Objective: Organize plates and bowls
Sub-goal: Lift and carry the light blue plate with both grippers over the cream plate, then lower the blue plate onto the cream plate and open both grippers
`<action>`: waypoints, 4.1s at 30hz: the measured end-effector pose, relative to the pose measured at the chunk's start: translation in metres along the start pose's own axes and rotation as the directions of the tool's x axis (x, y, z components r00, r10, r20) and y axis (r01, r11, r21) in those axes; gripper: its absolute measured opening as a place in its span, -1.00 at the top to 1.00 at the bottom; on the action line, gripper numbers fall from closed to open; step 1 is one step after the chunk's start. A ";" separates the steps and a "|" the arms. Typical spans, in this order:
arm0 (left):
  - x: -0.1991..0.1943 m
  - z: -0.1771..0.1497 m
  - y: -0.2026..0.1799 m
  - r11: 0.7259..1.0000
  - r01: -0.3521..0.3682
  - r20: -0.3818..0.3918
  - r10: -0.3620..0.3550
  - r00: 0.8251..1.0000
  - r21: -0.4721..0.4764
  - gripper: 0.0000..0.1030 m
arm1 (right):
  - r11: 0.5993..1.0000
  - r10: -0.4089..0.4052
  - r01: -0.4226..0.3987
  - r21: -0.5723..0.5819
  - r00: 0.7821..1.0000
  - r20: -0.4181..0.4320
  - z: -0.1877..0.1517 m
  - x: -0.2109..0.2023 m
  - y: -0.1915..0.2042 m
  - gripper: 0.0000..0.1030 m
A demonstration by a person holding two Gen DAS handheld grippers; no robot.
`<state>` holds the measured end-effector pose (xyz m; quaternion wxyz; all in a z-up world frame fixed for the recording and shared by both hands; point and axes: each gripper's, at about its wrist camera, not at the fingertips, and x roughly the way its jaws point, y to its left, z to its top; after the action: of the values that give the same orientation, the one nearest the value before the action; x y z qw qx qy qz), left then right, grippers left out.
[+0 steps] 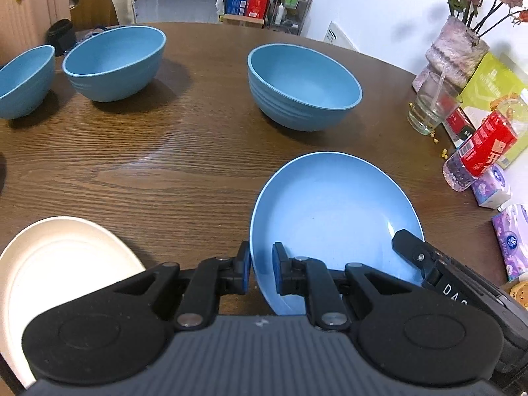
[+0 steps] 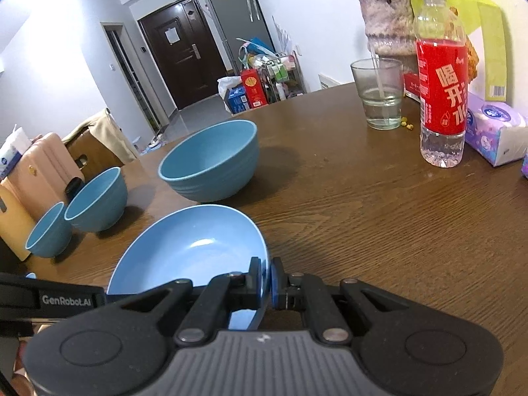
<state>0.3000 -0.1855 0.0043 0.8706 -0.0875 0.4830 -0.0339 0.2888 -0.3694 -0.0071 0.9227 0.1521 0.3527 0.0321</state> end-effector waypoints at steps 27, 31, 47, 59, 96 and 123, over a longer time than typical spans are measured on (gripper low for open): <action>-0.065 -0.038 0.041 0.999 0.002 0.062 0.000 0.998 -0.035 0.73 | 0.998 0.039 -0.038 -0.050 0.999 0.026 -0.028 -0.053 0.050 0.89; -0.073 -0.044 0.050 0.999 -0.006 0.074 0.009 0.997 -0.042 0.73 | 0.997 0.043 -0.042 -0.064 0.999 0.019 -0.034 -0.056 0.062 0.89; -0.097 -0.060 0.092 0.996 -0.025 0.095 0.033 0.995 -0.088 0.73 | 0.990 0.066 -0.066 -0.123 0.998 -0.006 -0.054 -0.061 0.104 0.89; -0.107 -0.065 0.125 0.991 -0.039 0.105 0.053 0.993 -0.130 0.73 | 0.982 0.082 -0.087 -0.166 0.996 -0.035 -0.066 -0.058 0.136 0.89; -0.073 -0.076 0.208 0.973 -0.081 0.050 0.093 0.994 -0.215 0.73 | 0.964 0.081 -0.120 -0.235 0.982 -0.168 -0.107 0.000 0.198 0.87; -0.051 -0.075 0.210 0.982 -0.047 0.028 0.053 0.998 -0.185 0.71 | 0.966 0.059 -0.099 -0.238 0.983 -0.171 -0.111 0.013 0.192 0.81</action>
<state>0.2036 0.0189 -0.0307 0.8672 -0.1559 0.4717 0.0343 0.2347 -0.1562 -0.0355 0.9005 0.0475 0.4138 0.1246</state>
